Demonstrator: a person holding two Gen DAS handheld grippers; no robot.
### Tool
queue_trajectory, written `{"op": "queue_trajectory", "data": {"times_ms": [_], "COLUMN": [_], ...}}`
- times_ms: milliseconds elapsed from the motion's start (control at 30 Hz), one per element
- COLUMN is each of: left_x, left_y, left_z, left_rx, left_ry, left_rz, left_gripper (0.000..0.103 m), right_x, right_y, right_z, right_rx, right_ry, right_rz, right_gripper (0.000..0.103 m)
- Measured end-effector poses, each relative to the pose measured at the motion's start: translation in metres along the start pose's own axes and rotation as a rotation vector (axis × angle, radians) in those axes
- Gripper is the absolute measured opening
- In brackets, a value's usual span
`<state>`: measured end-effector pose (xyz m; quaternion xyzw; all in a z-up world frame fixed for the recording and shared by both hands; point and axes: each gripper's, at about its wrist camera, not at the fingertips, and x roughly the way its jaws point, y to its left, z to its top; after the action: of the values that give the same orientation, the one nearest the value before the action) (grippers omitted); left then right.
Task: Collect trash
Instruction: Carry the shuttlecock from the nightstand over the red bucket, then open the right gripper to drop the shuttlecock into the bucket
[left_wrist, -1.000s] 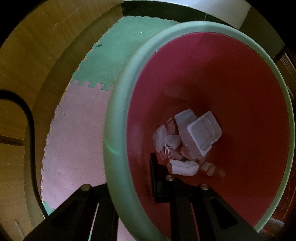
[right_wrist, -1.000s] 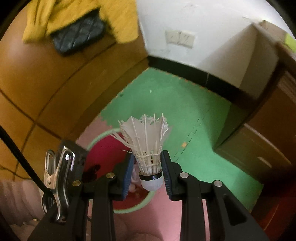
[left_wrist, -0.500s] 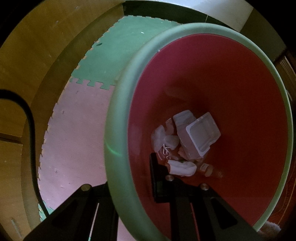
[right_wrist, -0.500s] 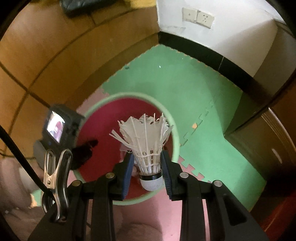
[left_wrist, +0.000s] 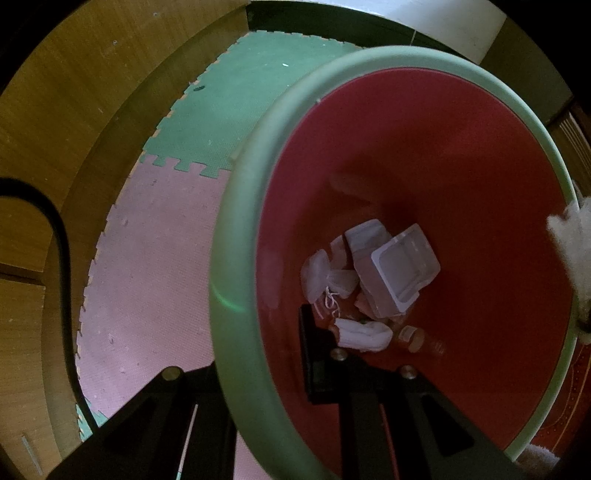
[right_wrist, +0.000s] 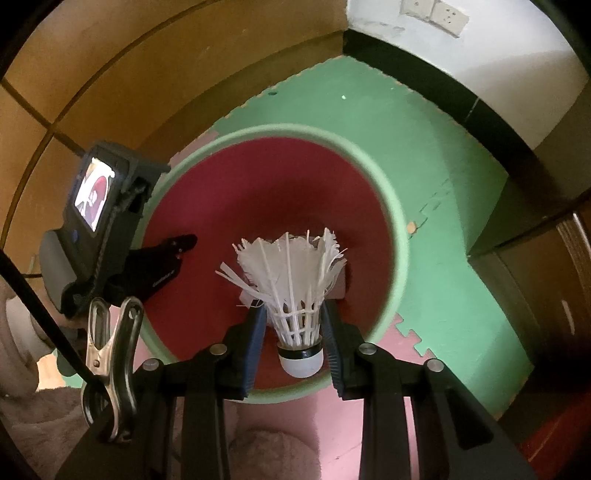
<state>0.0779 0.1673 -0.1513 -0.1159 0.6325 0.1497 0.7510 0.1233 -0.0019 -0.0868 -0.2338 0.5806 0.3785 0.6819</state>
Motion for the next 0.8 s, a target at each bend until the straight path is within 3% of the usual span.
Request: {"op": "queue_trajectory", "data": {"times_ms": [800], "left_x": [0.0], "left_y": [-0.002], "left_z": [-0.001], "left_rx": [-0.005], "left_ry": [0.0], "left_rz": [-0.002], "left_gripper": [0.01], "right_x": [0.043], "right_y": [0.007], "right_z": [0.024], "right_rx": [-0.036], "right_ry": [0.053], "right_rz": [0.019], "right_gripper": [0.031]}}
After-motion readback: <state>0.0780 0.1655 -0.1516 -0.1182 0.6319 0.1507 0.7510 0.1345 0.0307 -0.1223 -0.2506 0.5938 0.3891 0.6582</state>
